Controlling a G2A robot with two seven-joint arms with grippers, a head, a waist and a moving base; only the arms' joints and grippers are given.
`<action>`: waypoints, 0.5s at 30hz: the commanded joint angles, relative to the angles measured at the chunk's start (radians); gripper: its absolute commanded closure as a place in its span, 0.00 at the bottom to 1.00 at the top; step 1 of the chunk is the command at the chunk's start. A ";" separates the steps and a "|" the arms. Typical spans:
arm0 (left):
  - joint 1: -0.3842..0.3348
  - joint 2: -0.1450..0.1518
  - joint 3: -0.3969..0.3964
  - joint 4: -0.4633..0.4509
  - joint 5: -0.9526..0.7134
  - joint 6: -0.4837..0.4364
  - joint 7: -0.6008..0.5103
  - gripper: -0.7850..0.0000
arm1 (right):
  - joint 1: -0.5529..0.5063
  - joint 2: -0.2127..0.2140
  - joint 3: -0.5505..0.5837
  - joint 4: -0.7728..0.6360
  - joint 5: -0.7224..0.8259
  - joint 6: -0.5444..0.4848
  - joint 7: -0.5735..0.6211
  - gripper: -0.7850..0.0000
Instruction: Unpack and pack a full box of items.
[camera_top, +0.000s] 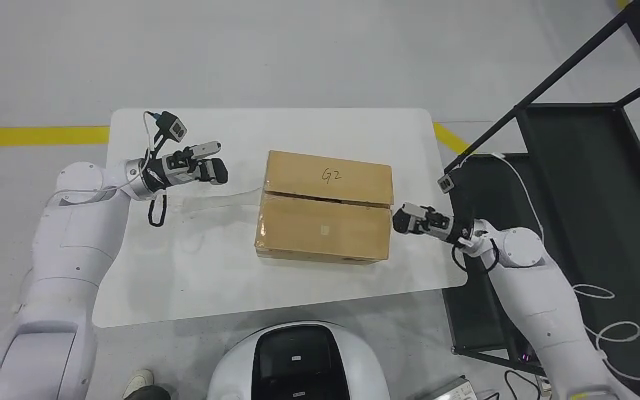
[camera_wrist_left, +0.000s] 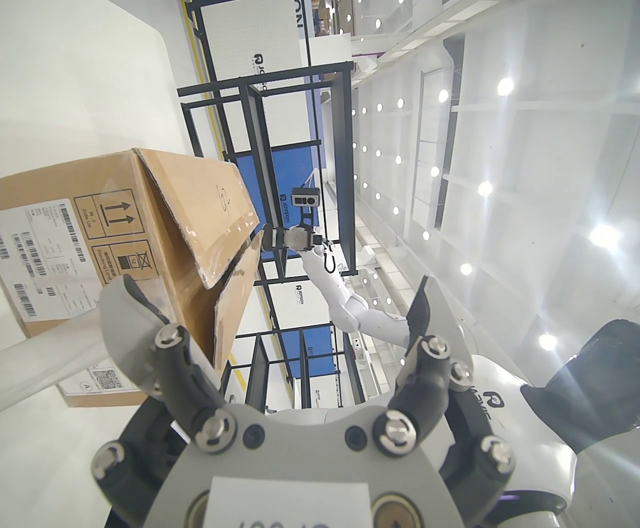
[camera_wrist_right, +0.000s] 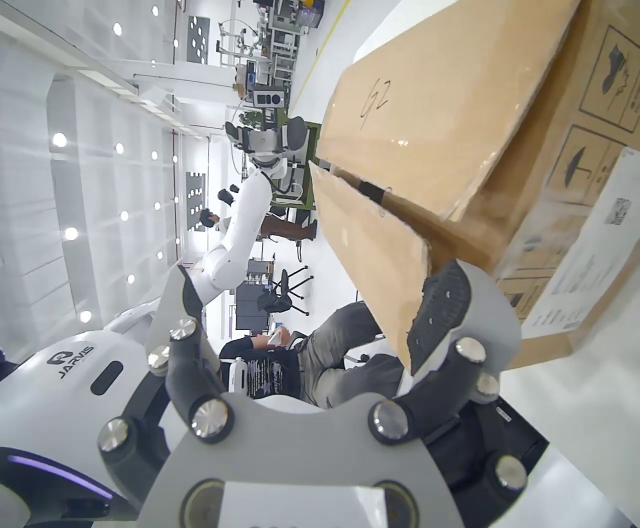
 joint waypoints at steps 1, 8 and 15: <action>0.000 0.000 0.000 0.000 0.000 0.000 0.000 0.00 | 0.017 -0.002 -0.013 0.020 -0.007 -0.006 0.003 0.00; 0.000 0.000 0.000 0.000 0.000 0.000 0.000 0.00 | 0.058 -0.006 -0.024 0.071 -0.003 -0.032 0.001 0.00; 0.000 0.000 0.000 0.000 0.000 0.000 0.000 0.00 | 0.061 -0.002 -0.016 0.083 0.005 -0.032 0.038 0.00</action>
